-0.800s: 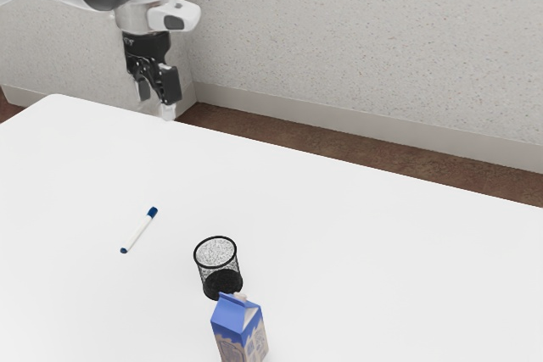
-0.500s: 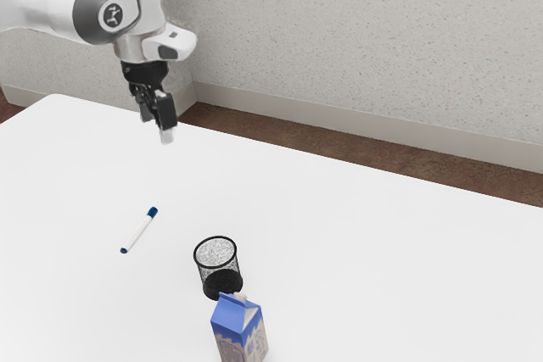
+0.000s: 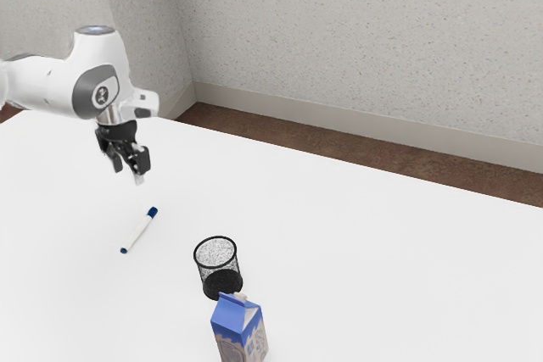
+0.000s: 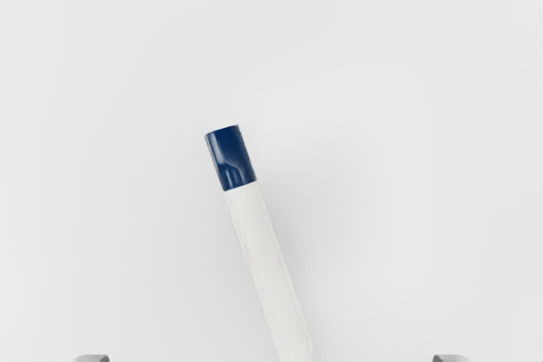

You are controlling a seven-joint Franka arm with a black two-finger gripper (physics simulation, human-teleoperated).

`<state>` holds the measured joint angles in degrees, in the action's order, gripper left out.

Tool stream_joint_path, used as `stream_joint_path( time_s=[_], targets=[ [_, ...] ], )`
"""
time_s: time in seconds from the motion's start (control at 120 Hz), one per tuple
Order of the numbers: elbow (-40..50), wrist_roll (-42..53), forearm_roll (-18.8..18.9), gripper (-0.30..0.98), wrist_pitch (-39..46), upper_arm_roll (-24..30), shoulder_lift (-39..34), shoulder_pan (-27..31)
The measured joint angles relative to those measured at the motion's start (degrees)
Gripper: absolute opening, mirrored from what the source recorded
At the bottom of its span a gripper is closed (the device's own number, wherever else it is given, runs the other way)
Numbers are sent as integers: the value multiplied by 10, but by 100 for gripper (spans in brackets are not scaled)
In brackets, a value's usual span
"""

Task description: Put the marker into the pen holder.

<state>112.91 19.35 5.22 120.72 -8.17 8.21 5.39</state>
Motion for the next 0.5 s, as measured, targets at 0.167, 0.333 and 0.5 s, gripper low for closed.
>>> stream_joint_path(
  time_s=[0.167,0.333,0.5],
  targets=[
    [-2,-14,-27,27,33,0,42,18],
    [-32,-26,-97,20,61,0,105,24],
    [-56,-38,-122,19,76,0,161,31]
  ],
)
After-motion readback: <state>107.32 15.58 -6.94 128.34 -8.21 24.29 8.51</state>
